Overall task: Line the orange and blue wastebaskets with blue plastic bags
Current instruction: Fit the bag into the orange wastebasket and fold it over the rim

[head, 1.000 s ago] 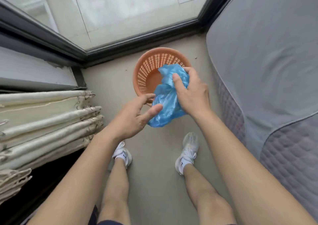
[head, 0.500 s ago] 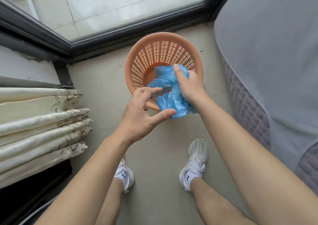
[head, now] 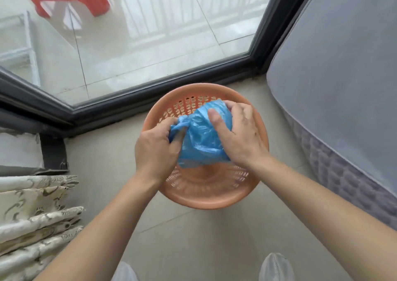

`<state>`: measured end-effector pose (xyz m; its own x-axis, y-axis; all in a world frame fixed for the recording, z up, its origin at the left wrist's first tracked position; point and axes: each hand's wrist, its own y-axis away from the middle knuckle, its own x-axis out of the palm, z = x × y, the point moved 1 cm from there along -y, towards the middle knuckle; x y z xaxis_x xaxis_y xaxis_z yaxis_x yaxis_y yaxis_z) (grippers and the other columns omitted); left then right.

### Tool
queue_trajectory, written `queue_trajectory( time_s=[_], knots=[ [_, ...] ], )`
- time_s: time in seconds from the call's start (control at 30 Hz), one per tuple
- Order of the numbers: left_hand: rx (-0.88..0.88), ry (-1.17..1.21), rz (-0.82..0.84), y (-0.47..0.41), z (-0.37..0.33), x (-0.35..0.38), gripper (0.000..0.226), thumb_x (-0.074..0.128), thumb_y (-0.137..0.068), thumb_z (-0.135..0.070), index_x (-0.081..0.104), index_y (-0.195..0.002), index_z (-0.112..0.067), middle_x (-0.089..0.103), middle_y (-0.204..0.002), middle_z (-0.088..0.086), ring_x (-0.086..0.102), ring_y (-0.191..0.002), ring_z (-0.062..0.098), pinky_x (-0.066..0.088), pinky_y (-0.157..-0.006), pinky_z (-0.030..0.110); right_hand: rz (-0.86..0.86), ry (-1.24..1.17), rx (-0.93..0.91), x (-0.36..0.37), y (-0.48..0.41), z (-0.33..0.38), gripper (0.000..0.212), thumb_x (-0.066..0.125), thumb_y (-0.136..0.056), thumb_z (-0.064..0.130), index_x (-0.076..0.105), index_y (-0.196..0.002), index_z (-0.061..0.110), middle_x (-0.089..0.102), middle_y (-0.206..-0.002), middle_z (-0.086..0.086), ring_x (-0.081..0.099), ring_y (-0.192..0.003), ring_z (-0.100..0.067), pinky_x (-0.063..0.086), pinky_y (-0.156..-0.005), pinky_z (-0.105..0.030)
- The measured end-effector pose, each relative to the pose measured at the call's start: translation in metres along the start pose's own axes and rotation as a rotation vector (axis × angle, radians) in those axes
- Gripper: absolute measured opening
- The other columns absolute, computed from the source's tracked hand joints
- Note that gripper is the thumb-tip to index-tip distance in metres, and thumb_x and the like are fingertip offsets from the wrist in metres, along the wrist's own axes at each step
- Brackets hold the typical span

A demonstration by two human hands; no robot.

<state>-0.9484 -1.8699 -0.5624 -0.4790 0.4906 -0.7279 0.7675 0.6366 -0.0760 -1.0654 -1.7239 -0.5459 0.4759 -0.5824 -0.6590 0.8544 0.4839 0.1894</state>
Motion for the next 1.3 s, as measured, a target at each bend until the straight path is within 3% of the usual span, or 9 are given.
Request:
queue_trajectory(
  time_s=[0.1,0.17,0.3,0.47,0.63,0.83,0.93,1.03,1.3],
  knots=[
    [0.040,-0.009,-0.106,-0.015,0.011,0.014,0.033,0.052,-0.090,-0.055,0.069,-0.088,-0.026,0.067,-0.067,-0.004,0.061,-0.064,0.024,0.050,-0.059,0.038,-0.083,0.231,-0.363,0.004,0.001,-0.012,0.092,0.059,-0.071,0.078,0.037,-0.138,0.018,0.020,-0.151,-0.008,0.038,-0.127,-0.006,0.028,-0.108,-0.014],
    [0.075,-0.002,-0.162,-0.023,0.014,0.018,0.041,0.055,-0.090,-0.057,0.066,-0.075,-0.020,0.061,-0.058,0.000,0.057,-0.057,0.026,0.048,-0.055,0.039,-0.124,0.360,-0.553,0.005,-0.002,-0.019,0.097,0.065,-0.061,0.083,0.040,-0.131,0.021,0.010,-0.159,-0.017,0.042,-0.134,-0.023,0.042,-0.103,-0.032],
    [0.142,0.149,-0.256,-0.031,0.018,0.020,0.048,0.063,-0.085,-0.058,0.061,-0.064,-0.014,0.054,-0.051,0.008,0.052,-0.053,0.034,0.047,-0.051,0.044,-0.286,0.631,-0.836,0.016,-0.012,-0.028,0.050,0.060,-0.084,0.063,0.067,-0.106,0.019,0.050,-0.142,-0.014,0.040,-0.135,-0.038,0.036,-0.105,-0.055],
    [0.131,0.231,-0.308,-0.030,0.014,0.002,0.036,0.072,-0.074,-0.061,0.068,-0.085,-0.027,0.070,-0.070,-0.002,0.069,-0.066,0.021,0.056,-0.064,0.044,-0.045,0.427,-0.448,0.011,-0.017,-0.017,0.033,0.044,-0.100,0.045,0.052,-0.073,0.029,0.055,-0.081,0.005,0.058,-0.081,-0.023,0.043,-0.068,-0.034],
    [0.102,0.178,-0.196,-0.015,0.026,-0.006,0.018,0.072,-0.071,-0.042,0.069,-0.082,-0.028,0.068,-0.066,-0.002,0.063,-0.060,0.019,0.055,-0.062,0.039,0.186,0.213,-0.189,-0.017,-0.022,-0.018,0.012,0.048,-0.098,0.028,0.059,-0.104,0.028,0.065,-0.095,0.006,0.061,-0.093,-0.017,0.048,-0.079,-0.031],
    [0.092,0.321,-0.105,-0.028,0.015,-0.002,0.012,0.077,-0.073,-0.031,0.068,-0.079,-0.027,0.069,-0.071,0.008,0.059,-0.058,0.012,0.054,-0.059,0.033,0.244,0.309,-0.173,-0.036,-0.017,-0.020,0.016,0.056,-0.095,0.032,0.070,-0.103,0.030,0.067,-0.100,0.010,0.062,-0.095,-0.011,0.047,-0.077,-0.024],
    [0.074,0.443,0.000,-0.030,0.000,-0.011,0.037,0.082,-0.066,-0.051,0.068,-0.083,-0.021,0.070,-0.076,0.017,0.069,-0.068,0.032,0.059,-0.062,0.047,0.204,0.036,-0.080,-0.034,-0.013,-0.009,0.014,0.053,-0.095,0.022,0.065,-0.101,0.024,0.071,-0.090,0.004,0.069,-0.080,-0.015,0.049,-0.064,-0.023],
    [0.252,0.271,-0.022,-0.028,0.008,-0.012,0.033,0.070,-0.073,-0.057,0.069,-0.081,-0.025,0.066,-0.064,0.002,0.061,-0.059,0.024,0.053,-0.056,0.041,0.191,-0.143,0.025,-0.024,-0.011,-0.010,0.017,0.048,-0.096,0.019,0.064,-0.094,0.020,0.069,-0.080,0.001,0.063,-0.070,-0.015,0.050,-0.064,-0.030],
    [0.186,0.314,-0.070,-0.024,0.020,0.009,0.024,0.086,-0.068,-0.035,0.070,-0.082,-0.023,0.054,-0.057,-0.003,0.042,-0.051,0.010,0.038,-0.052,0.024,0.036,0.303,-0.203,-0.037,-0.020,-0.041,0.023,0.063,-0.092,0.045,0.059,-0.104,0.027,0.062,-0.095,0.005,0.060,-0.085,-0.014,0.045,-0.066,-0.025]
  ],
)
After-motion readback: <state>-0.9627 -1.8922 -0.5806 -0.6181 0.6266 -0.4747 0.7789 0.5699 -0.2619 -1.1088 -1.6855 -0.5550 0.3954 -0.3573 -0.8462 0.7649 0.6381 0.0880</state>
